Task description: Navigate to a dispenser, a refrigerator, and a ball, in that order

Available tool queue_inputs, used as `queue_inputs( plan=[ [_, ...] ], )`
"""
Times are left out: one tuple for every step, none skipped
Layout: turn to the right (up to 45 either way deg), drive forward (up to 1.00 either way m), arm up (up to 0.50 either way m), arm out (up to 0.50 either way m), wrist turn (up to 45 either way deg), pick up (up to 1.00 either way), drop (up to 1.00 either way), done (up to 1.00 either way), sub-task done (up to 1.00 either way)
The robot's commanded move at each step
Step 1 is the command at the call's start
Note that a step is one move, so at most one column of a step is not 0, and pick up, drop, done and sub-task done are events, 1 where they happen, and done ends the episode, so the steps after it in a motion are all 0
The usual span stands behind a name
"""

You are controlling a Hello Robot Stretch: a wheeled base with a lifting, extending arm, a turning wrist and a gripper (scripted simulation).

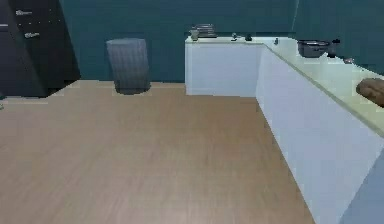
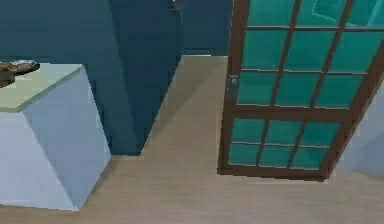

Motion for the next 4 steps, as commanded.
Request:
queue_inputs(
  plan=[
    [-33.0,0.0,0.0,0.0,0.0,0.0,0.0,0.0,0.0],
    [0.0,1.0,0.0,0.0,0.0,0.0,0.0,0.0,0.0],
    [0.0,1.0,0.0,0.0,0.0,0.0,0.0,0.0,0.0],
    [-3.0,0.0,0.0,0.0,0.0,0.0,0.0,0.0,0.0]
  ],
)
